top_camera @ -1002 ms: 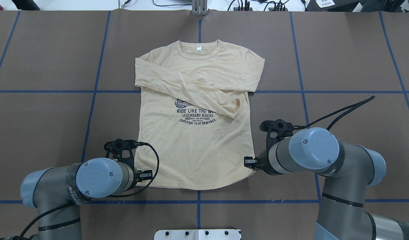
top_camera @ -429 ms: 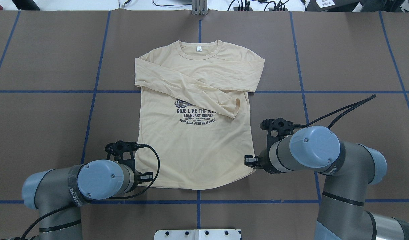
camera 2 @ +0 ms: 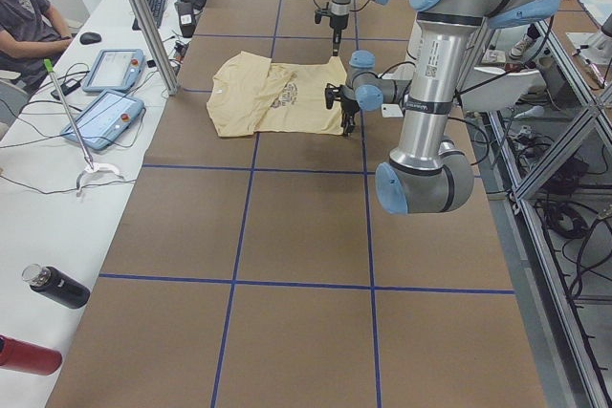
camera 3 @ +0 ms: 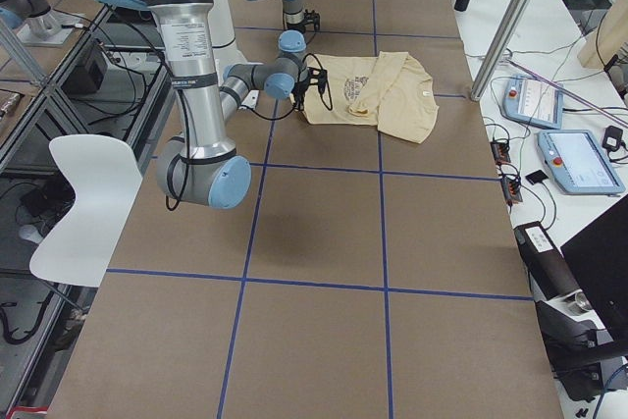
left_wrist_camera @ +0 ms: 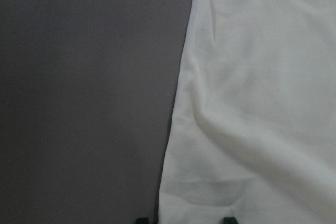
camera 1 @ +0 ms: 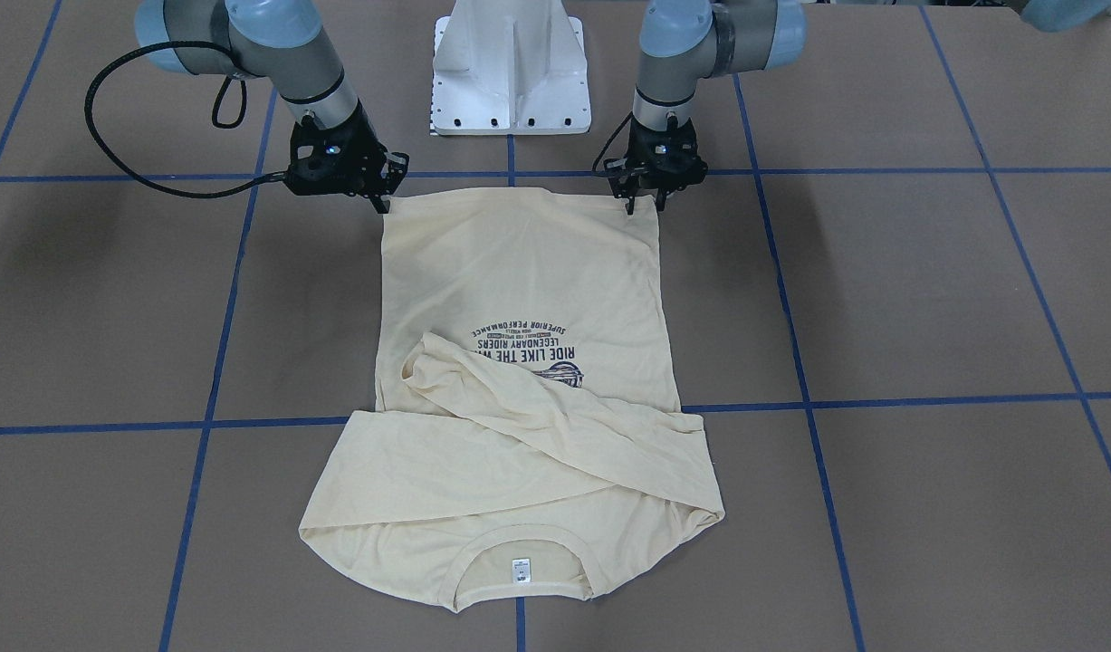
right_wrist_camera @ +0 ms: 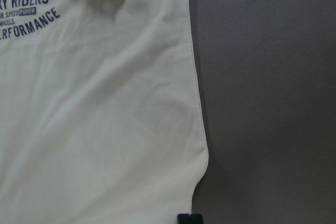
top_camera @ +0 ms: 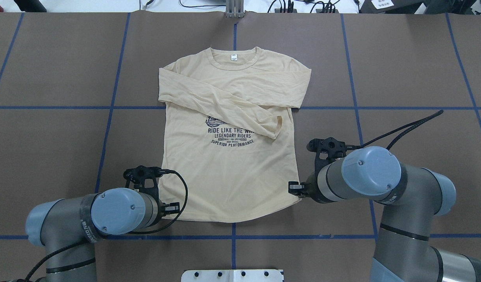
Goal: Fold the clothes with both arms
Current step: 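Pinch both hem corners with the left and right grippers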
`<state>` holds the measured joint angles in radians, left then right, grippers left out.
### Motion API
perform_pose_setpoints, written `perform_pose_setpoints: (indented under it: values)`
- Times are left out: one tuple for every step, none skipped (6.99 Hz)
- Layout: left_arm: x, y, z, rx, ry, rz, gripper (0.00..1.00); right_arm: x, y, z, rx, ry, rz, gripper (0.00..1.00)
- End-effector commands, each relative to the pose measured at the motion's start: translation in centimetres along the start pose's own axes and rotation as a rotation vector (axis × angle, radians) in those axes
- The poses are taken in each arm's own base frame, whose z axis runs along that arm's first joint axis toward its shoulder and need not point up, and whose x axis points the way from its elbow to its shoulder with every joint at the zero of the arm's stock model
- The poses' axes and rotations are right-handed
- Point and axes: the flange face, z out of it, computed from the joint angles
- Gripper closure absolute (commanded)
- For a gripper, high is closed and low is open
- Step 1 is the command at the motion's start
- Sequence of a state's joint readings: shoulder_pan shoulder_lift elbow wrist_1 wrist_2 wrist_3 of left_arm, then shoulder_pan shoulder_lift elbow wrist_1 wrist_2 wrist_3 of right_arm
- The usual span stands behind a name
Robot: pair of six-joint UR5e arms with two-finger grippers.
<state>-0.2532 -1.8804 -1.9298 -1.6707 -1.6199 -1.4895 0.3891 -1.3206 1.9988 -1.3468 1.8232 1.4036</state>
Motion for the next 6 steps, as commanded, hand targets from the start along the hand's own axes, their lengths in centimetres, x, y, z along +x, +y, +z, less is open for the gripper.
perform_pose_setpoints:
  values:
    - [0.21, 0.01, -0.12, -0.002, -0.006, 0.0, 0.63, 0.09, -0.32, -0.16, 0.005, -0.002, 0.004, 1.0]
    - [0.34, 0.01, -0.32, -0.002, -0.001, 0.0, 0.8, 0.11, -0.38, -0.19, 0.005, -0.002, 0.005, 1.0]
    - [0.52, 0.03, -0.74, -0.003, 0.008, -0.001, 0.98, 0.17, -0.53, -0.25, 0.007, 0.0, 0.005, 1.0]
    - [0.62, 0.03, -0.87, -0.002, 0.011, 0.001, 1.0, 0.17, -0.53, -0.25, 0.007, 0.0, 0.005, 1.0]
    - [0.69, -0.04, -1.01, -0.002, 0.014, 0.0, 1.0, 0.17, -0.53, -0.25, 0.007, 0.0, 0.005, 1.0]
    - [0.64, -0.04, -1.04, -0.002, 0.014, -0.002, 1.0, 0.17, -0.5, -0.25, 0.004, -0.001, 0.005, 1.0]
